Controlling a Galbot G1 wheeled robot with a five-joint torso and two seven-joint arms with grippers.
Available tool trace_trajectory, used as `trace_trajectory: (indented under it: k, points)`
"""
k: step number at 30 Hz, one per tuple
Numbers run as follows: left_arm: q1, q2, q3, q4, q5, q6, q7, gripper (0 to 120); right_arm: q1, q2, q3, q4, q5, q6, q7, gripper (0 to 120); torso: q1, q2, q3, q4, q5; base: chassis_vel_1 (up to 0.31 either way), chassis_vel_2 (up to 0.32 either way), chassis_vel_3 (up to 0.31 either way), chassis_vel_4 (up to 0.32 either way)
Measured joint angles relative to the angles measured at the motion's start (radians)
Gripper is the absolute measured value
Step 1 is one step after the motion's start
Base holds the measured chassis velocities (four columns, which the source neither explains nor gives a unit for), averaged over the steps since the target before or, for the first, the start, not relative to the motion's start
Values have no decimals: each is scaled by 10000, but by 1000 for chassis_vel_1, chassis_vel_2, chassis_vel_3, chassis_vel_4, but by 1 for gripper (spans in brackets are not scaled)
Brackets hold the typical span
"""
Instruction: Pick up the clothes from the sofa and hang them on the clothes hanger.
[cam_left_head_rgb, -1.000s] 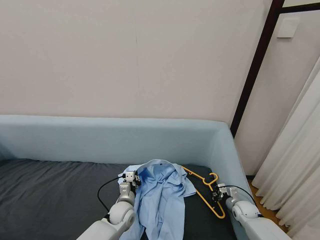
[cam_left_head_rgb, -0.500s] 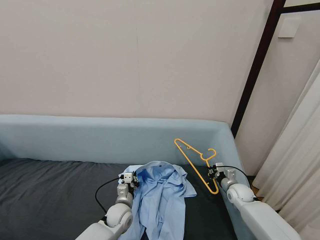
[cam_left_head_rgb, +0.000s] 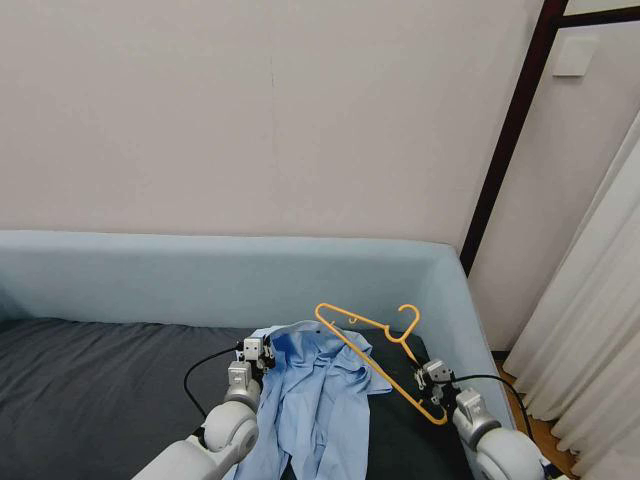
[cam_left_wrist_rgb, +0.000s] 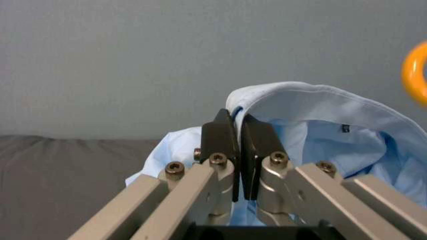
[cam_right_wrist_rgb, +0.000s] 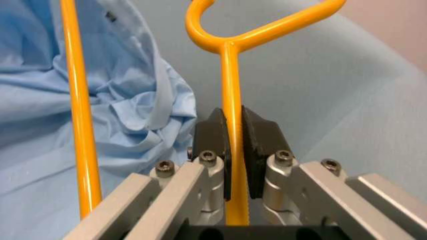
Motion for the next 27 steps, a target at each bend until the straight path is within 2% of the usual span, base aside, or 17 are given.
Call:
trace_trajectory:
  k: [3, 8, 11, 18, 27]
  points:
    - [-10, 480, 182, -356, -130, 21, -7, 0, -130, 262, -89, -363, -1596, 655, 111, 5, 0, 0, 1, 2, 1, 0, 0, 0, 0]
    - [-77, 848, 397, -785, -284, 128, -88, 0, -44, 477, -462, -715, -3038, 1214, 117, 5, 0, 0, 1, 3, 2, 0, 0, 0, 0]
    - [36, 851, 423, -1075, -354, 257, -215, 0, 265, 668, -842, -980, -3343, 1257, 233, 5, 0, 0, 1, -2, 0, 0, 0, 0, 0]
    - [293, 896, 462, -1520, -352, 401, -327, 0, 1274, 1358, -1592, -1760, -3583, 1113, 568, 5, 0, -1, 1, 4, 1, 0, 0, 0, 0]
    - [451, 971, 452, -2105, -337, 542, -431, 0, 2201, 1734, -2070, -2501, -3772, 912, 807, 5, 0, -2, 2, 2, 1, 0, 0, 0, 0]
